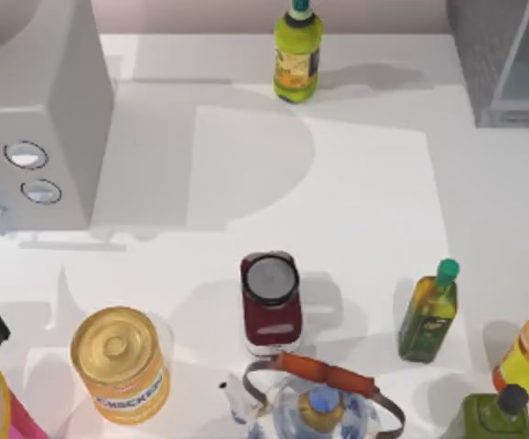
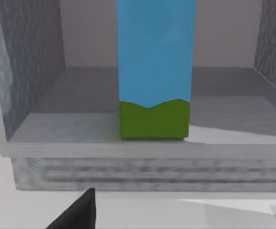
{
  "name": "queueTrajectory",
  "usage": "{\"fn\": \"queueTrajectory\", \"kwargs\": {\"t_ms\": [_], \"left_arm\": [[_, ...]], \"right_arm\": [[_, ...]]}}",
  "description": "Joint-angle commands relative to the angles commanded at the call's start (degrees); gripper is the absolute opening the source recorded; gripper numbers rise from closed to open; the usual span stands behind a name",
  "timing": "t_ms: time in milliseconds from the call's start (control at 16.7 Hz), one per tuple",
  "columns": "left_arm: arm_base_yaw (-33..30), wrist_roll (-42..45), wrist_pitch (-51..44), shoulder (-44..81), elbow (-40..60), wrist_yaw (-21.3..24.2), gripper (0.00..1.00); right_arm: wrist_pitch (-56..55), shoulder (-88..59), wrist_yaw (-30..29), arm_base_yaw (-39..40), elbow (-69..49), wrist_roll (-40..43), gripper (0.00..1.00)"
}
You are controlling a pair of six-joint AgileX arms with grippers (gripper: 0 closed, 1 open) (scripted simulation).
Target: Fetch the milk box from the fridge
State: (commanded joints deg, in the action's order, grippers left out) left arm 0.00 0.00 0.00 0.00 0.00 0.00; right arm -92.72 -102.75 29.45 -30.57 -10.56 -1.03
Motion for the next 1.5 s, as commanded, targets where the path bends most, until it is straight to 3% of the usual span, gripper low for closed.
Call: {"fn": "queueTrajectory", "kwargs": {"t_ms": [420, 720, 1140, 1500], "left_arm": [[0.0, 0.0, 0.0, 0.0, 0.0, 0.0, 1.0], [0.0, 0.0, 0.0, 0.0, 0.0, 0.0, 1.0], [0.0, 0.0, 0.0, 0.0, 0.0, 0.0, 1.0], [0.0, 0.0, 0.0, 0.0, 0.0, 0.0, 1.0]], "right_arm": [[1.98, -0.35, -1.03, 0.21, -1.89, -0.66, 1.0], [10.9, -5.36, -6.69, 3.04, -15.42, -2.67, 1.0], [22.87, -16.45, -16.5, 14.05, -38.77, -1.02, 1.0], [24.95, -19.5, -18.75, 17.9, -43.93, 0.4, 1.0]]}}
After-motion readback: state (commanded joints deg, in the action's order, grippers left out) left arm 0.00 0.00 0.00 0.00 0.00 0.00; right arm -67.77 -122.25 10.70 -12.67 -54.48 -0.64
